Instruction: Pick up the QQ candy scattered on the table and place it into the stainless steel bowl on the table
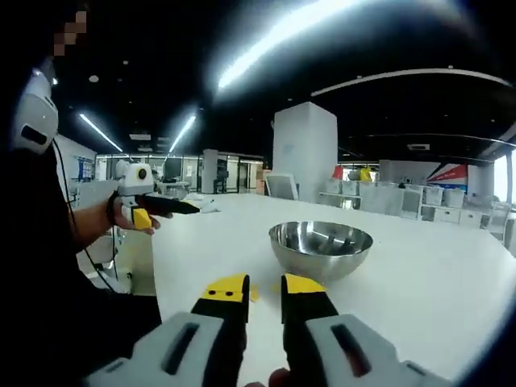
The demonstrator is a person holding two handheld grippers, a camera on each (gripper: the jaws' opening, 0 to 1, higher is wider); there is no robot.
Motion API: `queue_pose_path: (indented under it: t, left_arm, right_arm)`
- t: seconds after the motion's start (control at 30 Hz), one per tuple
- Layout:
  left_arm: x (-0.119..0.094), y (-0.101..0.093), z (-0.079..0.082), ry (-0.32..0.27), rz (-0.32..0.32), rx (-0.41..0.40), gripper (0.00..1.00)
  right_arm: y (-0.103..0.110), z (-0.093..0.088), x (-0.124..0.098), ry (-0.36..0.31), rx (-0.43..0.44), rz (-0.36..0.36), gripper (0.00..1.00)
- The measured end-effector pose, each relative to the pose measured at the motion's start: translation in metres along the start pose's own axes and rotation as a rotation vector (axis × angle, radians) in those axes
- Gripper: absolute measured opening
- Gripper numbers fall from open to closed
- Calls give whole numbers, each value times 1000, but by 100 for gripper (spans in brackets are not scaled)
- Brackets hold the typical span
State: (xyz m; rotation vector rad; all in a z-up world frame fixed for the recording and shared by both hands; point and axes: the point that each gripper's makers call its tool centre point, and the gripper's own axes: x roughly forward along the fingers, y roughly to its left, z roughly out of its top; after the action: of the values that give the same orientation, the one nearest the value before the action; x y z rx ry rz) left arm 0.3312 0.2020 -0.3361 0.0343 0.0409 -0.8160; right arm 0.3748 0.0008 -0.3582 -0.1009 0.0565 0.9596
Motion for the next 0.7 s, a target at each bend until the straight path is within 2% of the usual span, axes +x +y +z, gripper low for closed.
queue_pose_path:
  t: [0.17, 0.4, 0.7]
  left_arm:
    - [-3, 1, -3, 4, 10, -7, 75]
    - [-4, 0, -5, 10, 3, -7, 75]
    - [-7, 1, -6, 6, 3, -11, 75]
  right_arm:
    - [0, 1, 0, -13, 17, -7, 18]
    - [5, -1, 3, 7, 4, -7, 18]
    - [13, -22, 17, 84, -44, 26, 20]
